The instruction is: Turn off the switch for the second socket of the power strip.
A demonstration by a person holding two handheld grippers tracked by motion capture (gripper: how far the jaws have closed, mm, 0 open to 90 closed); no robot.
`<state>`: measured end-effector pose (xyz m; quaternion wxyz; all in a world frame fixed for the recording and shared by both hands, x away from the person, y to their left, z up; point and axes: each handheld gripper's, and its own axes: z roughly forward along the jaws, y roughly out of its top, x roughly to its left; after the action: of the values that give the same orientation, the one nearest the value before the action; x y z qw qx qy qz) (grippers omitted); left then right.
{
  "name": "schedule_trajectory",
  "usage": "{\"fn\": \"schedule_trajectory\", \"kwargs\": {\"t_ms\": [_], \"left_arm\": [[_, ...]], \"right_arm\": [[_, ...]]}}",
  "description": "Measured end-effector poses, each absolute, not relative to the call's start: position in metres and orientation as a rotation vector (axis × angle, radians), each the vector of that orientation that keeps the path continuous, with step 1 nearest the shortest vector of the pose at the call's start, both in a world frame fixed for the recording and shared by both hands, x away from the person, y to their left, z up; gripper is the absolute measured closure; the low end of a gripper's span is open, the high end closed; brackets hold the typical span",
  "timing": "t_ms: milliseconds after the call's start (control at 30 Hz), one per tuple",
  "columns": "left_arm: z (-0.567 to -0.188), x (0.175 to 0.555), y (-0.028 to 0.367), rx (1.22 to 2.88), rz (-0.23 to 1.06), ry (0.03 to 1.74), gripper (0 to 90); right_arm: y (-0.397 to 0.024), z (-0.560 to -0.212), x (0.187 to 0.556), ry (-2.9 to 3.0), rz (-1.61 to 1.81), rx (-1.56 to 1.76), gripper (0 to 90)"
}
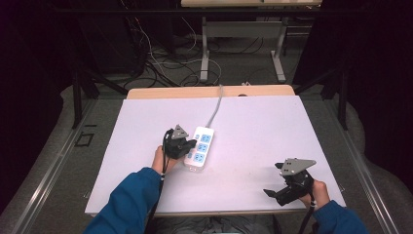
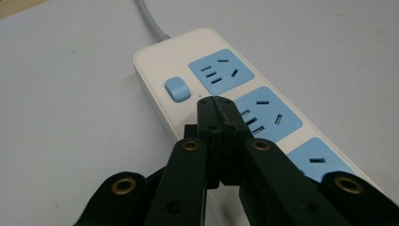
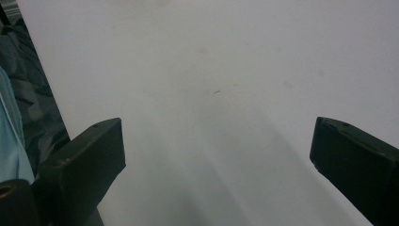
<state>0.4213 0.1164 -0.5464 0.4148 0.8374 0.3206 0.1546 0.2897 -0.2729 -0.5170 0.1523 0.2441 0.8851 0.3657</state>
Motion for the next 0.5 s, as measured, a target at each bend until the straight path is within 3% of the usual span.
{"fn": "schedule_trajectory", "kwargs": {"t_ms": [500], "left_arm": [[-0.5473, 0.4223, 0.118, 2.106, 0.374, 0.812, 90.0]], "right_arm": [[-0.273, -0.5172, 0.2903, 2.535, 1.049, 0.681, 3.2]]}}
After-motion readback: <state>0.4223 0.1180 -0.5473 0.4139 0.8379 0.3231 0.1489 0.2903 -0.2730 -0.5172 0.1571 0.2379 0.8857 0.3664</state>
